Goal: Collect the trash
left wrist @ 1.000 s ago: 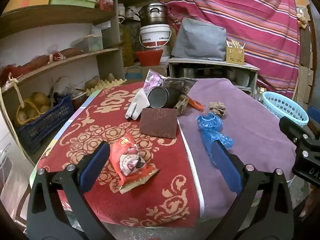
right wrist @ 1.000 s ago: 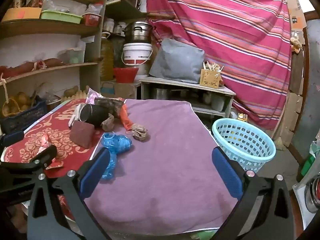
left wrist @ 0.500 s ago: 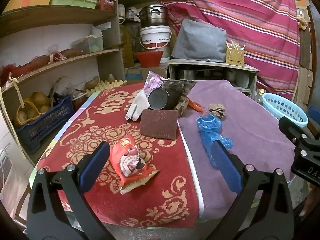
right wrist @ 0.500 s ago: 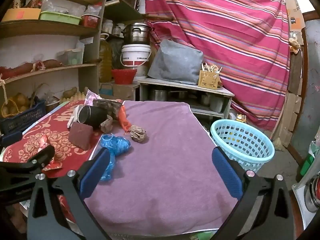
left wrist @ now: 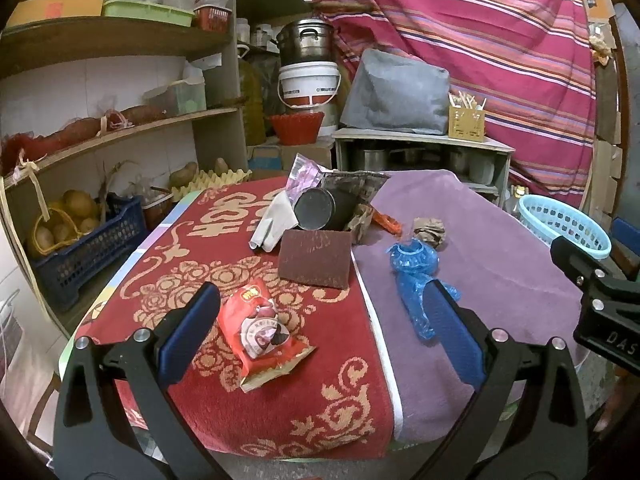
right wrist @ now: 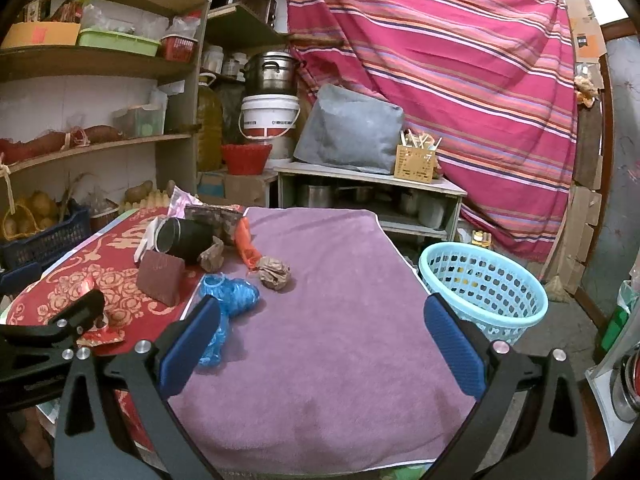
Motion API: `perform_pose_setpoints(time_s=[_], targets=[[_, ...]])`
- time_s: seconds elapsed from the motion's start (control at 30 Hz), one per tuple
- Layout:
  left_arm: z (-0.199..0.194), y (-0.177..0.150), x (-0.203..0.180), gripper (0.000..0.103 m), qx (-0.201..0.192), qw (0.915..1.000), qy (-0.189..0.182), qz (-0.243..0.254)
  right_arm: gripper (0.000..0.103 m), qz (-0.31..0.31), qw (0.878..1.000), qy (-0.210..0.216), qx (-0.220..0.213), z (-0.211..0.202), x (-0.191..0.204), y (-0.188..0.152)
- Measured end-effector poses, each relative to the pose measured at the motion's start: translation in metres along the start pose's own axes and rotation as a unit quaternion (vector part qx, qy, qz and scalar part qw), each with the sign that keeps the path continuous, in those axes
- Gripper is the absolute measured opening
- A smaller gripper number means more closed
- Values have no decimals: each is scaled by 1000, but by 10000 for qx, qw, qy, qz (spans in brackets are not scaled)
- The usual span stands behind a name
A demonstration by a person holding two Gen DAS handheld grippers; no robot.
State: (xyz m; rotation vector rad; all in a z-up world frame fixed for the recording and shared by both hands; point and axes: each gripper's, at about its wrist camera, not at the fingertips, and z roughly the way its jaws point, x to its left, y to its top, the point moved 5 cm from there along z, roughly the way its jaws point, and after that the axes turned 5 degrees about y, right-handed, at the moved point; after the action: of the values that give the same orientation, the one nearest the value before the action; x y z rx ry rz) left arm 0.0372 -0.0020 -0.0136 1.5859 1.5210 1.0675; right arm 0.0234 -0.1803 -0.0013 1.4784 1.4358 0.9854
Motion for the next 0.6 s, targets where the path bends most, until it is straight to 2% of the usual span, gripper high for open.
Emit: perform_pose_setpoints(time_s=[0.6], targets=[[-3,4,-1,98,-38,10000,15,-32,99,1,10000,0,-28,-1,2,-1]])
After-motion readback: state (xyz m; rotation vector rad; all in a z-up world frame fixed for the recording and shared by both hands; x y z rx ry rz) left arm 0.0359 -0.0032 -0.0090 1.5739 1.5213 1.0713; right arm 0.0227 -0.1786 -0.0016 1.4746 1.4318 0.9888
